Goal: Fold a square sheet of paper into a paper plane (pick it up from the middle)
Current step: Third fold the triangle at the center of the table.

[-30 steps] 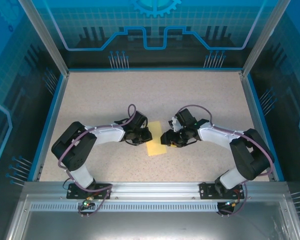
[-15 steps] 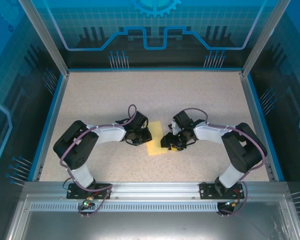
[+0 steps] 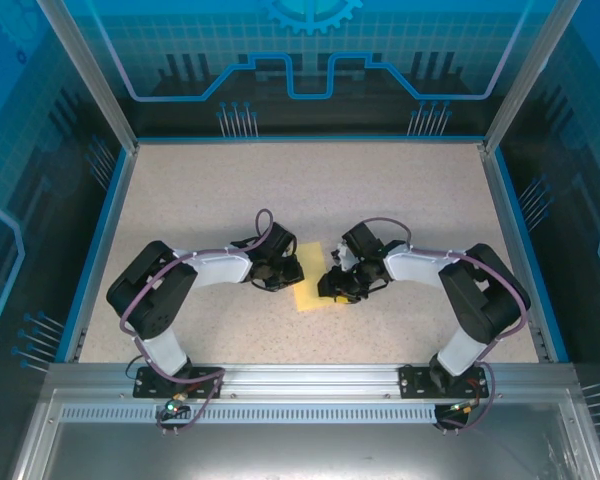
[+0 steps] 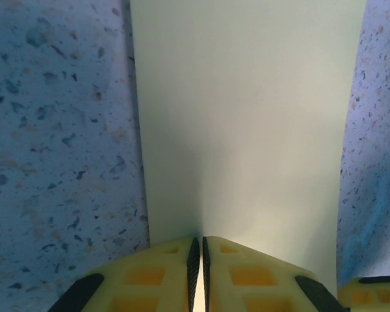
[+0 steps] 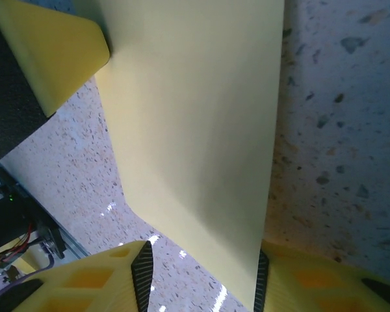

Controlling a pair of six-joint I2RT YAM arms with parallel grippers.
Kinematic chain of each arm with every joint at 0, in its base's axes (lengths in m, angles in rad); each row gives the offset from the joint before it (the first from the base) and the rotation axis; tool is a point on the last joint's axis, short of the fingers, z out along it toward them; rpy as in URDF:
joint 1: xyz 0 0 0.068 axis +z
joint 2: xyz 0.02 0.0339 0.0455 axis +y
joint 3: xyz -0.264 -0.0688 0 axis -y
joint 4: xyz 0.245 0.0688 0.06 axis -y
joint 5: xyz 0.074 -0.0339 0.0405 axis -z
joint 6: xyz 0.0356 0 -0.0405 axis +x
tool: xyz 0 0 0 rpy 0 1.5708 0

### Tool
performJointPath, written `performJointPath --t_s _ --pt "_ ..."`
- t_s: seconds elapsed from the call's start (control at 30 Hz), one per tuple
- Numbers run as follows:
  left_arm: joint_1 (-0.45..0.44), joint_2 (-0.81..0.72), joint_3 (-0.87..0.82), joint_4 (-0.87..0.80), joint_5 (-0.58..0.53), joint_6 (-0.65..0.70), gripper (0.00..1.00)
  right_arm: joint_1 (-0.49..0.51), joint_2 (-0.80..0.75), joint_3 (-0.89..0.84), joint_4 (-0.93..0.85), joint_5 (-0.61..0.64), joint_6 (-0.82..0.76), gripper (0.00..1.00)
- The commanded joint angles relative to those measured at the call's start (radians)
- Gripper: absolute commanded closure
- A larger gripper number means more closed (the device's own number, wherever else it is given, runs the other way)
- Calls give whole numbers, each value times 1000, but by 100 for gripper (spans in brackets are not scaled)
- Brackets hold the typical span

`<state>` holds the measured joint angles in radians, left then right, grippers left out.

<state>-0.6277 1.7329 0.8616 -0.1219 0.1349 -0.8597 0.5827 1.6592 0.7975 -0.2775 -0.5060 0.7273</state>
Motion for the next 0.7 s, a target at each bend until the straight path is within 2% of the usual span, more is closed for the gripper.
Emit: performJointPath --t_s 0.0,0.17,0.3,0.47,0.67 --pt "-5 26 -34 -69 -49 -4 86 9 -26 -29 29 -25 40 58" --pt "-6 27 -37 -70 -52 -4 86 9 -66 -60 64 10 100 70" --pt "-4 29 -39 -67 -49 -1 86 9 -97 -70 73 41 131 85" --pt "-6 29 -33 -49 -23 6 86 20 -74 -29 92 22 137 93" --pt "-9 0 10 -81 -17 32 87 58 -15 43 114 16 152 94"
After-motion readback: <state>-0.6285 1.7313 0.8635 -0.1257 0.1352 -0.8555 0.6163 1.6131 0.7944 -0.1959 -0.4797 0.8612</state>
